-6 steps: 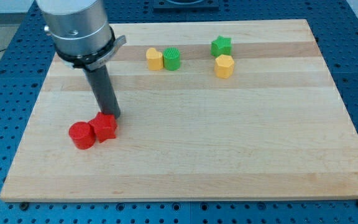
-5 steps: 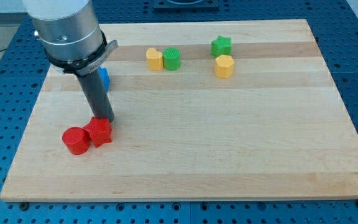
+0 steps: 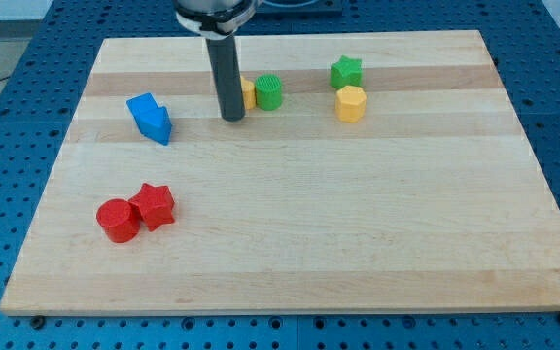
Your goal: Move the green blocks together at the top center of the board
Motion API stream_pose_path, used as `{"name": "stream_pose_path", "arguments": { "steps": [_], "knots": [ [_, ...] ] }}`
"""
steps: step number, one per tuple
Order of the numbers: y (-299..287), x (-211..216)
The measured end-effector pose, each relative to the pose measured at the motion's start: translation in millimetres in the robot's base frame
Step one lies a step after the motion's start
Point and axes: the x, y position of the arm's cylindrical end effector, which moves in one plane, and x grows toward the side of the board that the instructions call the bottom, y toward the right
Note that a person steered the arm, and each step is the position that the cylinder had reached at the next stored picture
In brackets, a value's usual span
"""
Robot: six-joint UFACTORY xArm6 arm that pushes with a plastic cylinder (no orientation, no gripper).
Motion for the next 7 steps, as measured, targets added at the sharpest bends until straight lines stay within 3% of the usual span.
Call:
{"name": "stream_pose_path", "arguments": {
  "steps": [5, 7],
  "knots": [
    [63.5, -31.3],
    [133.5, -31.3]
  ]
}}
